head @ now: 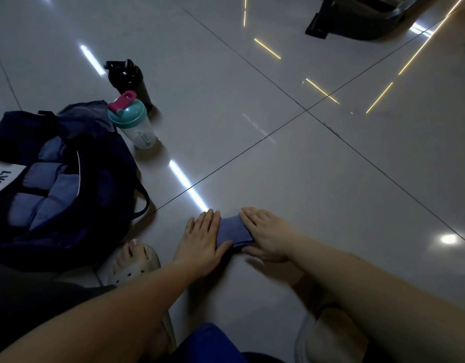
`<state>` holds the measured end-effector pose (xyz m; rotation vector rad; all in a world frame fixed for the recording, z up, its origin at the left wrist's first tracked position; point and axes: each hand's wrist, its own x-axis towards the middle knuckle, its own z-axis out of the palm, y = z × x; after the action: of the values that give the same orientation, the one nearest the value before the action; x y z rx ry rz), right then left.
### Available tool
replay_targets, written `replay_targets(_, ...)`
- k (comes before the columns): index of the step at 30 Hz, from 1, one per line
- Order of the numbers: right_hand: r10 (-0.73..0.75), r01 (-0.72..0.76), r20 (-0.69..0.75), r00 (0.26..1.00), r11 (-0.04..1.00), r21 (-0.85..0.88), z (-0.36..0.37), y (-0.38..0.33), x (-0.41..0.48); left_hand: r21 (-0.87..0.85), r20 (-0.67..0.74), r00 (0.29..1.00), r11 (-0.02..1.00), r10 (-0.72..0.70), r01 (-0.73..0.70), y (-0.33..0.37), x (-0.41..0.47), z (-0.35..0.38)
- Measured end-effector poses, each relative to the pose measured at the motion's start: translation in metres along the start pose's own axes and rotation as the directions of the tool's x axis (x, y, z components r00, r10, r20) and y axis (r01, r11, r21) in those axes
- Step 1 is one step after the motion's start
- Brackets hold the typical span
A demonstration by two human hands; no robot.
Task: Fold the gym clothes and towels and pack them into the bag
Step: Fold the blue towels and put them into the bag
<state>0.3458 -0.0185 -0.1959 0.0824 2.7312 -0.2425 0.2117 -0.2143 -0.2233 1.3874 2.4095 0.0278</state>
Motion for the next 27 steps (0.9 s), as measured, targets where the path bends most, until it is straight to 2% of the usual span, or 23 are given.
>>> replay_targets(2,-0.022,0.022,-0.010,1.000,0.999,-0.047,0.009,0.002,-0.003,0.069,-0.112,0.988,0.993,0.105,-0.098,0.001,-0.001,0.002)
replay_targets(4,-0.036,0.035,-0.024,0.999,0.998,-0.061,0.013,0.005,-0.002,0.160,-0.211,0.932,0.951,0.296,-0.266,0.002,0.002,0.003)
replay_targets(6,-0.046,0.043,-0.035,0.998,0.997,-0.070,0.014,0.008,0.000,0.224,-0.226,0.867,0.890,0.443,-0.397,0.000,0.006,0.008)
replay_targets(12,-0.024,0.024,-0.059,0.998,1.000,-0.008,0.017,0.010,0.008,0.253,-0.122,0.901,0.891,0.415,-0.377,-0.004,0.010,0.017)
replay_targets(18,-0.046,0.046,-0.015,0.999,0.999,0.001,-0.003,0.012,0.016,0.217,-0.196,0.857,0.873,0.478,-0.437,-0.007,0.025,0.012)
replay_targets(20,-0.016,0.013,0.057,0.998,0.998,0.063,-0.016,0.014,0.024,0.126,-0.209,0.883,0.907,0.420,-0.402,-0.001,0.030,-0.003)
replay_targets(23,0.046,-0.114,0.228,0.973,0.949,0.293,-0.048,0.022,0.040,-0.168,-0.119,0.984,0.974,0.133,-0.152,0.014,0.043,-0.046)
replay_targets(25,0.072,-0.214,0.303,0.950,0.858,0.467,-0.076,0.032,0.044,-0.378,-0.077,0.996,0.926,-0.036,0.004,0.017,0.055,-0.075)
replay_targets(27,0.118,-0.315,0.334,0.935,0.709,0.631,-0.106,0.044,0.036,-0.628,0.017,0.994,0.773,-0.110,0.096,0.017,0.065,-0.106)
